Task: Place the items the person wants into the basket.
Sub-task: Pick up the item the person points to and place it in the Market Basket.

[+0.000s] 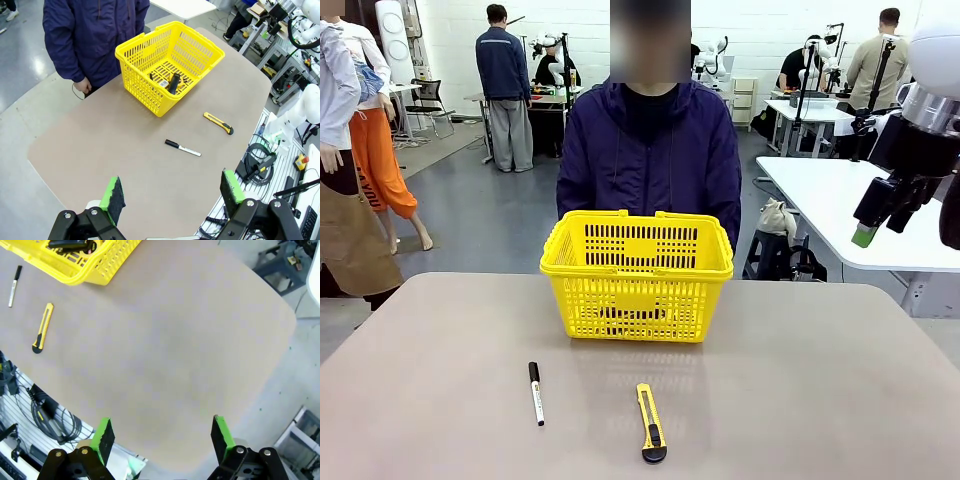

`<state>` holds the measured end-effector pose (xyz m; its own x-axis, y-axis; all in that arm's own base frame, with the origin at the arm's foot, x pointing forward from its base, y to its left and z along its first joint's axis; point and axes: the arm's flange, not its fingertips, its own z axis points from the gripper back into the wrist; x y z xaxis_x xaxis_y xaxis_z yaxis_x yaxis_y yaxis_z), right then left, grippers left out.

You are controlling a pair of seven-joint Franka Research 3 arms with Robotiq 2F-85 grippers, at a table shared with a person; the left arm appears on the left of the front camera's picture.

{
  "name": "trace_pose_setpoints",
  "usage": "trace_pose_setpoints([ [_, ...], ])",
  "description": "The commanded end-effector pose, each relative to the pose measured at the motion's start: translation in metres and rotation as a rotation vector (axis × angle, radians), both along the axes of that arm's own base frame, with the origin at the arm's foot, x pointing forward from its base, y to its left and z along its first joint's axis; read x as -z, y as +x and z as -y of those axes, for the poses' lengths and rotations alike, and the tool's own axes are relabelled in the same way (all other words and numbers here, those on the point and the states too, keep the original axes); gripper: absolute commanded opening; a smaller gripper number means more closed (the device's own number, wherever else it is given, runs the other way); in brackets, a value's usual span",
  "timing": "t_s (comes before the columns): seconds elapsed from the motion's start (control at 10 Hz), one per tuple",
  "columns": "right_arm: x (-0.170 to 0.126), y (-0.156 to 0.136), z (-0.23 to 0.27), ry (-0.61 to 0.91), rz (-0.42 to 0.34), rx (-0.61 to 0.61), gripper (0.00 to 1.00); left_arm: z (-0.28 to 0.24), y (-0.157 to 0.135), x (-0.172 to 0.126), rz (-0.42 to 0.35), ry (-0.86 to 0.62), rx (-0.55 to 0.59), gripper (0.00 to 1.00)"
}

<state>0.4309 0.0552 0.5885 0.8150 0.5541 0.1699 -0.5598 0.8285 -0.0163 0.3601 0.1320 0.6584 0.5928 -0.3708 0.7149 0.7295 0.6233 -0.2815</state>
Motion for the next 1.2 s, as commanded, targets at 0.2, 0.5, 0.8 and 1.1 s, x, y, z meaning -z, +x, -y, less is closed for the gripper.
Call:
trace_pose_setpoints([
  [0.2,-0.032,-0.010,0.072,0.329,-0.011,-0.184,1.00,0.000,-0.001,0.000,0.012,-0.013,0.014,1.00],
  [0.5,-0.056,-0.019,0.178,0.833,0.042,-0.215,1.00,0.000,-0.001,0.000,0.012,-0.013,0.014,1.00],
  [0.8,-0.059,-0.044,0.256,0.975,0.243,-0.484,1.00,0.000,-0.001,0.000,0.012,-0.013,0.014,1.00],
  [1.1,-0.046,-0.071,0.273,0.917,0.303,-0.452,1.00,0.000,-0.001,0.000,0.012,-0.013,0.014,1.00],
])
